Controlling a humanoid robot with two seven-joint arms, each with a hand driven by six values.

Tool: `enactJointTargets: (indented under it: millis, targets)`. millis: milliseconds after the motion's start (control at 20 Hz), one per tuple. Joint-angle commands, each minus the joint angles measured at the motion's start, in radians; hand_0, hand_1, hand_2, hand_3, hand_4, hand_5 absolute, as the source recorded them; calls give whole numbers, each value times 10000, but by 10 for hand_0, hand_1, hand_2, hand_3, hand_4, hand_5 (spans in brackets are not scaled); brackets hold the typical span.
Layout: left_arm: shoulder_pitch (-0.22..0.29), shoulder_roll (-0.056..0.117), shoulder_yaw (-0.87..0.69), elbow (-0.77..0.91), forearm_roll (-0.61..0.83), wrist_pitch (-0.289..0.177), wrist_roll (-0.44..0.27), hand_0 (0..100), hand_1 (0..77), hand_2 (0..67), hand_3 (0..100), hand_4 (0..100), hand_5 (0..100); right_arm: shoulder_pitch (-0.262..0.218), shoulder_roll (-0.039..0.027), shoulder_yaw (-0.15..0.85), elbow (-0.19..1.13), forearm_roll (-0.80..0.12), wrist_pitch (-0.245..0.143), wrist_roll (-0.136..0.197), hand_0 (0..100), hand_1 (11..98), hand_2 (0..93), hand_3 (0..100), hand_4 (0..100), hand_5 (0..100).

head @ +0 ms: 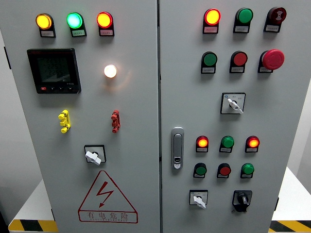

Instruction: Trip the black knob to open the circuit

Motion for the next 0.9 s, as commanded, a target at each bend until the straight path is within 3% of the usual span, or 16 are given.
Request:
enactJointTargets:
  millis: [0, 150, 250, 350, 700, 850]
  targets:
    - [0, 1, 0, 0, 0, 0, 0, 0, 30, 129, 214, 67, 15, 6, 1, 2335, 32, -2391, 408, -393, 698, 313, 25, 121, 80, 70]
    - [0, 1, 0, 0, 0, 0, 0, 0, 30, 129, 214, 67, 15, 68, 16, 5125, -14, -4862, 1329, -716, 697, 315, 25, 119, 78, 63]
    - [0, 1, 0, 0, 0, 0, 0, 0, 30, 129, 214, 67, 15, 114, 16, 6660, -59, -6105, 1545, -855, 695, 315, 24, 115, 72, 61]
    - [0, 1, 0, 0, 0, 0, 0, 0, 30, 129, 214, 67, 15, 373, 16, 6928, -228, -6464, 1668, -840, 694, 316, 24, 114, 70, 60]
    - [0, -15, 0, 0, 0, 0, 0, 0, 30, 129, 213, 67, 15, 772, 16, 6667, -382, -6296, 1653, -778, 690, 319, 22, 110, 66, 59]
    - [0, 1, 0, 0, 0, 0, 0, 0, 31, 129, 213, 67, 15, 789, 32, 8364, 199, -7394, 1638, -839, 688, 320, 22, 108, 64, 58]
